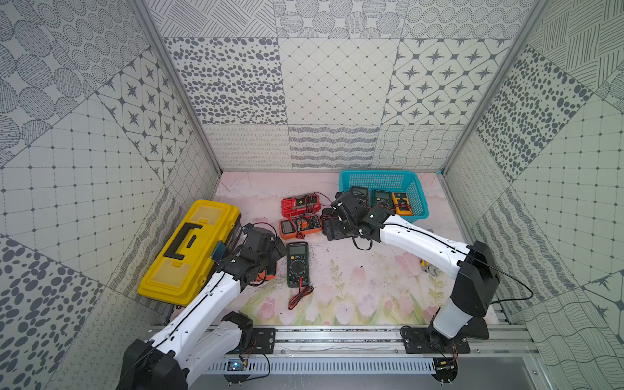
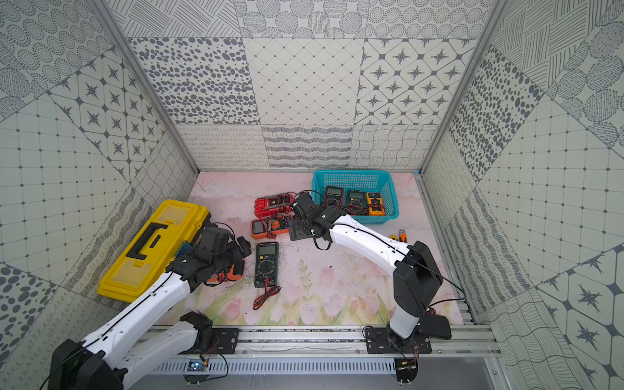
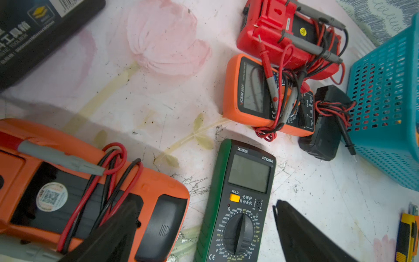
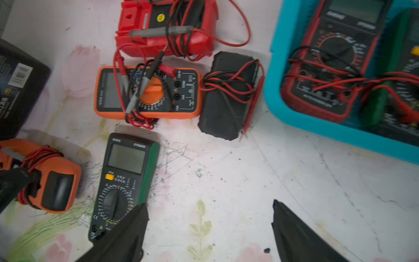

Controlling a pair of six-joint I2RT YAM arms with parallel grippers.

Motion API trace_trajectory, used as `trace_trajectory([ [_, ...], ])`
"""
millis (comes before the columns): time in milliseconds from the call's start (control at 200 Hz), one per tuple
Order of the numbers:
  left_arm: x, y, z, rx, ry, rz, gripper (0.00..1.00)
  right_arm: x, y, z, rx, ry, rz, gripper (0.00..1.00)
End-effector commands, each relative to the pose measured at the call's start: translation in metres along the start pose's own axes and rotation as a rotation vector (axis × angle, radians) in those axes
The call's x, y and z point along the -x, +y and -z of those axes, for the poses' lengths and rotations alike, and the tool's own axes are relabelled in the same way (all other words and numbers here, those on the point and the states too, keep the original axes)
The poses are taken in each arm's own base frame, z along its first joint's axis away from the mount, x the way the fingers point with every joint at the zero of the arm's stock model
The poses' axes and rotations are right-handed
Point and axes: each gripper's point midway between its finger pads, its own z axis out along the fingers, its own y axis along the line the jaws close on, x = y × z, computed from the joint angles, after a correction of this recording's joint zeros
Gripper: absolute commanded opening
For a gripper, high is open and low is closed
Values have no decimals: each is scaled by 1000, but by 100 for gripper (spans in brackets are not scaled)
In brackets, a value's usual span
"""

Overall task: Put the multimeter into the basket
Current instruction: Pick up the multimeter from the center of the board.

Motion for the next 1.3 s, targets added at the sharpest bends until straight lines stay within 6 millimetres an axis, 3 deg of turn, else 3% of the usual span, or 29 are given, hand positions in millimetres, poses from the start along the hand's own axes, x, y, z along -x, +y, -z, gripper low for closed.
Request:
trace_trajectory([
  [0, -14, 21, -2, 86, 56, 15, 99, -9, 35, -22, 104, 20, -34, 90],
  [170, -15, 38, 4, 160, 39, 8, 99, -40, 68, -42, 162, 101, 19, 90],
  [310, -9, 40, 10, 164, 2, 15, 99, -61, 88, -57, 177, 161, 63, 90],
  [630, -5, 37, 7, 146, -21, 33, 99, -85, 117, -70, 210, 226, 151, 89],
  [1031, -7, 28, 0, 109, -4, 30, 99, -106, 107, -98, 102, 312, 232, 85],
  [1296, -7, 27, 0, 106, -2, 28, 99, -110, 94, -98, 48, 312, 249, 78],
])
